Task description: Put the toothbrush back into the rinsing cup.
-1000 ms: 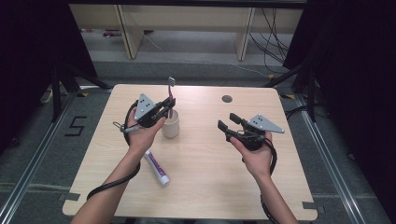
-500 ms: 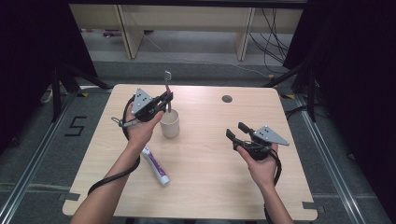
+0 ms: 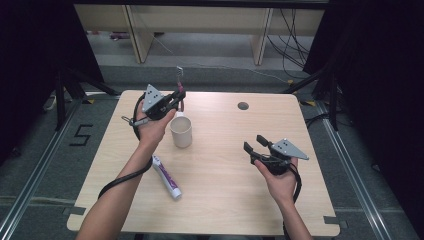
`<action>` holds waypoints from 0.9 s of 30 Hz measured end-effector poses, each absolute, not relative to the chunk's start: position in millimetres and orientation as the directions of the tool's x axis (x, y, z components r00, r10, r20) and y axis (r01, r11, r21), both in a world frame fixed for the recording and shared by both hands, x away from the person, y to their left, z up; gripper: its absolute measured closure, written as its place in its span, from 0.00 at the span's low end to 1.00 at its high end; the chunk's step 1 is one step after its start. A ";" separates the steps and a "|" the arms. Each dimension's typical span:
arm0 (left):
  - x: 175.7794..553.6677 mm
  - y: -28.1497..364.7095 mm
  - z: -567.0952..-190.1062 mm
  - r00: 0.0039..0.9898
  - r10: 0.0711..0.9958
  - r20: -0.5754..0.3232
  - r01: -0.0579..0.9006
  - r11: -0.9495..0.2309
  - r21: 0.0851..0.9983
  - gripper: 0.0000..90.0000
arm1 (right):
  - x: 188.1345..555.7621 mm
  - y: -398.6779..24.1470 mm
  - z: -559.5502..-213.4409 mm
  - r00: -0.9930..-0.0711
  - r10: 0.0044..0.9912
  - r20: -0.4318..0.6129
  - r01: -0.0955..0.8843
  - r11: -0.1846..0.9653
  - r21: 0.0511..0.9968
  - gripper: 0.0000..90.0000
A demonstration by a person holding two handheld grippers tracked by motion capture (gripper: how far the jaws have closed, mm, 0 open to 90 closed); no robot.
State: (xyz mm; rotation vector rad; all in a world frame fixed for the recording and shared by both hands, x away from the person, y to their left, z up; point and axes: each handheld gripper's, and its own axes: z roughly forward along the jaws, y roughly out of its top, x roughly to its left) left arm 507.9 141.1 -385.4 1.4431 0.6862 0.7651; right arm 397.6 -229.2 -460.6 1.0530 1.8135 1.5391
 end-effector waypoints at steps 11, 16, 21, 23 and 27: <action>533.3 147.9 -397.9 0.571 0.821 0.018 -0.006 -0.018 1.000 0.91 | 398.4 -229.7 -463.2 -0.556 0.824 0.108 0.220 0.021 0.975 0.44; 542.3 150.5 -405.1 0.558 0.830 -0.004 0.007 0.000 1.000 0.91 | 397.7 -230.5 -462.9 -0.557 0.822 0.117 0.229 0.017 0.973 0.44; 549.9 152.0 -410.9 0.547 0.837 -0.007 0.021 -0.006 1.000 0.91 | 397.6 -231.6 -462.6 -0.553 0.824 0.122 0.245 0.021 0.969 0.44; 551.6 152.0 -412.7 0.544 0.839 -0.008 0.026 -0.007 1.000 0.91 | 397.3 -231.4 -462.8 -0.553 0.824 0.122 0.247 0.023 0.969 0.44; 554.9 152.8 -417.2 0.543 0.839 -0.003 0.033 -0.018 0.999 0.91 | 396.0 -230.1 -463.0 -0.542 0.830 0.133 0.257 0.013 0.966 0.44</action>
